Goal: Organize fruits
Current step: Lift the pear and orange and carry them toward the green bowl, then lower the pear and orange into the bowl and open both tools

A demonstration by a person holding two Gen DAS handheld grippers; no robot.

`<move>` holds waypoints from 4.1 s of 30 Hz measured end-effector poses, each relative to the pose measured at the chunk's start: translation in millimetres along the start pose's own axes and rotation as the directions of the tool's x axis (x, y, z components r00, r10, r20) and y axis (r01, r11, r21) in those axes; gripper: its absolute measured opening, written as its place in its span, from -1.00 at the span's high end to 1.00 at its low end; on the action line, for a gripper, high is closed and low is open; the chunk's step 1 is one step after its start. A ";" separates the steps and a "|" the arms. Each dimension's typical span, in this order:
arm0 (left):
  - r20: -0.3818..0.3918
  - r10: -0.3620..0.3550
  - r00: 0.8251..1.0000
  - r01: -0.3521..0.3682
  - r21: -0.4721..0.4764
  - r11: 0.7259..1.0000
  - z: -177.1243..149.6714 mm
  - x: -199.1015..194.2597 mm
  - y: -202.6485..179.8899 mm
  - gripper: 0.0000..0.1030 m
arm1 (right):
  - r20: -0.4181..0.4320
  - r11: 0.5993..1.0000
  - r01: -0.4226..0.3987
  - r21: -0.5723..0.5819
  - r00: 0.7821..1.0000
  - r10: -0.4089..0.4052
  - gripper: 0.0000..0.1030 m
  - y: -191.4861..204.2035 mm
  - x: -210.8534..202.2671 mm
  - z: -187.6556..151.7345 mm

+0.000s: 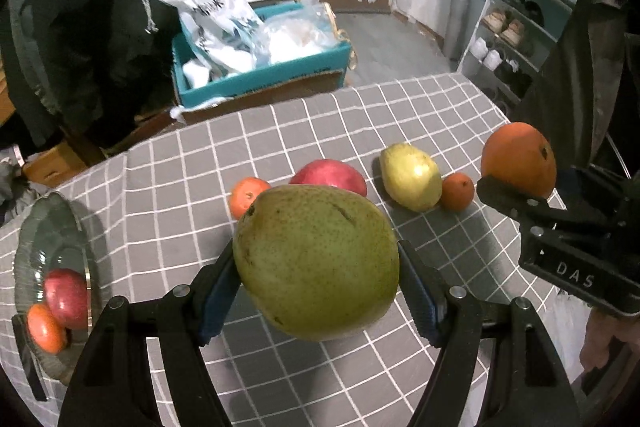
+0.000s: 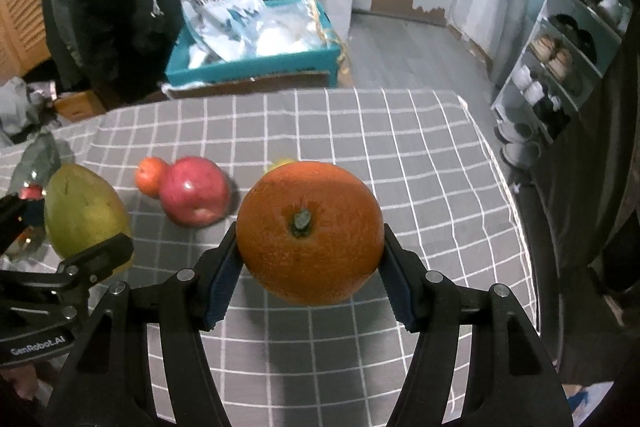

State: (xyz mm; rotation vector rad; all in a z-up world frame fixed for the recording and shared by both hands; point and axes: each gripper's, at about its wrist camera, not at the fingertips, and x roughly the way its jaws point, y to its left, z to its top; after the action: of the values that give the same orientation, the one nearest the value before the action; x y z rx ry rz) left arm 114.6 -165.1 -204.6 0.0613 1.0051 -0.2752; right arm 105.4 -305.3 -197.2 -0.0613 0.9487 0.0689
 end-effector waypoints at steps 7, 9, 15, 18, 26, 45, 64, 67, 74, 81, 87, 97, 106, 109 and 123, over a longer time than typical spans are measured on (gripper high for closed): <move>0.052 0.014 0.999 -0.013 -0.018 1.000 -0.2 -29.7 15.5 -0.48 | 0.057 0.999 -0.030 -0.029 0.998 0.032 -0.25 20.8 -25.1 10.8; 0.066 0.018 0.998 -0.017 -0.022 1.000 -1.1 -37.7 19.7 -0.48 | 0.073 0.999 -0.040 -0.036 0.996 0.042 -0.25 26.3 -32.5 14.1; 0.116 0.033 0.993 -0.029 -0.031 0.999 -2.4 -64.5 32.9 -0.48 | 0.117 0.996 -0.061 -0.061 0.991 0.068 -0.25 43.2 -52.4 24.1; 0.138 0.038 0.990 -0.033 -0.041 0.999 -4.2 -77.1 41.9 -0.48 | 0.133 0.995 -0.073 -0.071 0.988 0.082 -0.25 50.7 -60.6 27.7; 0.192 0.058 0.980 -0.045 -0.074 0.996 -6.6 -109.6 63.0 -0.48 | 0.168 0.988 -0.104 -0.114 0.978 0.122 -0.24 78.7 -78.1 37.0; 0.222 0.189 0.957 -0.137 -0.230 0.964 -16.2 -139.7 156.1 -0.48 | 0.157 0.956 -0.201 -0.213 0.959 0.236 -0.24 167.4 -70.3 63.6; 0.174 0.305 0.936 -0.232 -0.347 0.909 -41.7 -146.9 244.5 -0.48 | 0.087 0.904 -0.291 -0.314 0.939 0.332 -0.24 267.4 -36.8 82.8; 0.150 0.311 0.939 -0.240 -0.363 0.900 -47.0 -141.2 256.9 -0.48 | 0.062 0.895 -0.307 -0.325 0.937 0.344 -0.24 282.2 -25.4 83.2; 0.099 0.330 0.939 -0.270 -0.384 0.883 -56.6 -122.3 284.7 -0.48 | -0.018 0.874 -0.358 -0.328 0.928 0.373 -0.24 311.6 5.8 80.5; 0.016 0.309 0.951 -0.271 -0.437 0.857 -68.5 -94.3 311.8 -0.48 | -0.086 0.853 -0.379 -0.358 0.924 0.374 -0.24 339.7 36.3 75.1; -0.034 0.301 0.953 -0.282 -0.465 0.839 -78.8 -73.8 330.1 -0.48 | -0.162 0.849 -0.405 -0.339 0.914 0.372 -0.24 354.7 64.3 66.7; -0.101 0.246 0.964 -0.261 -0.536 0.803 -101.0 -49.7 355.1 -0.48 | -0.210 0.843 -0.416 -0.341 0.908 0.362 -0.24 370.3 82.7 59.0; -0.111 0.226 0.968 -0.250 -0.532 0.809 -101.6 -39.3 357.8 -0.48 | -0.229 0.838 -0.420 -0.348 0.905 0.358 -0.24 377.6 90.9 55.4; -0.112 0.221 0.969 -0.246 -0.534 0.809 -100.6 -37.5 359.5 -0.48 | -0.235 0.839 -0.425 -0.341 0.902 0.362 -0.24 377.7 93.3 55.1; -0.118 0.210 0.971 -0.239 -0.567 0.788 -100.8 -36.1 365.2 -0.59 | -0.283 0.843 -0.455 -0.287 0.881 0.379 -0.25 371.8 113.9 58.4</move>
State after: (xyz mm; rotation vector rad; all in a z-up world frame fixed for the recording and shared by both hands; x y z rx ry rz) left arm 106.7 211.9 -256.0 -0.3698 1.0831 0.2647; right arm 186.9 73.6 -264.2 -0.1888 1.1481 0.6531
